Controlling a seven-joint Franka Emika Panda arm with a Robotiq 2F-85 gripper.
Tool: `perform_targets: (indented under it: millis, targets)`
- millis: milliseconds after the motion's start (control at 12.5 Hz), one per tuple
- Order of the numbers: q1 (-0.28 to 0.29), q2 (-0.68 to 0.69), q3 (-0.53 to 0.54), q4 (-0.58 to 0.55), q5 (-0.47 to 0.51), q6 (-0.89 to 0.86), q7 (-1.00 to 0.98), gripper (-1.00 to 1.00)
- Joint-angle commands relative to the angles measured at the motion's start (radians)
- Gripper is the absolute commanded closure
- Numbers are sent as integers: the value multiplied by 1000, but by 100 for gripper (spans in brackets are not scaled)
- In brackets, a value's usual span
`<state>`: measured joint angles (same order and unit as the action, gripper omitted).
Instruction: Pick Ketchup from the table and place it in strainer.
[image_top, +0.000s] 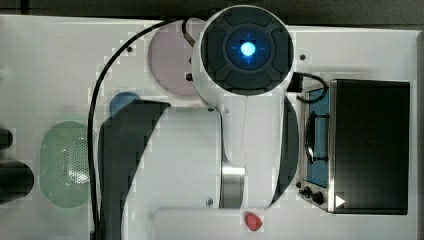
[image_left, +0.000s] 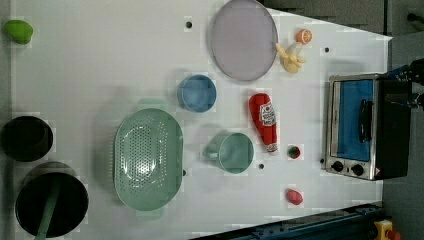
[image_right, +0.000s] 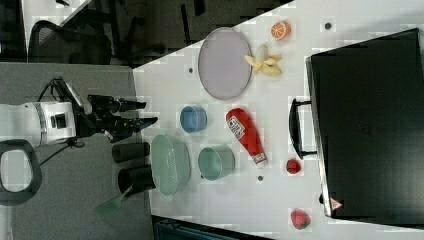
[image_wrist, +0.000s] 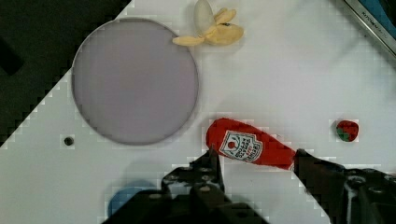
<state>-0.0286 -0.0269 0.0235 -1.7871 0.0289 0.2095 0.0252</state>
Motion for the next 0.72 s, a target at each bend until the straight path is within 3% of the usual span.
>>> perform_targets:
  millis: [80,240,720]
  targets:
    - [-100,-306,86,-148,33,-216,0,-59]
    - [-100,-296,88,-157,33,-204,0,-100]
    - [-99,-183,99,-224,33,-139,-88,-100]
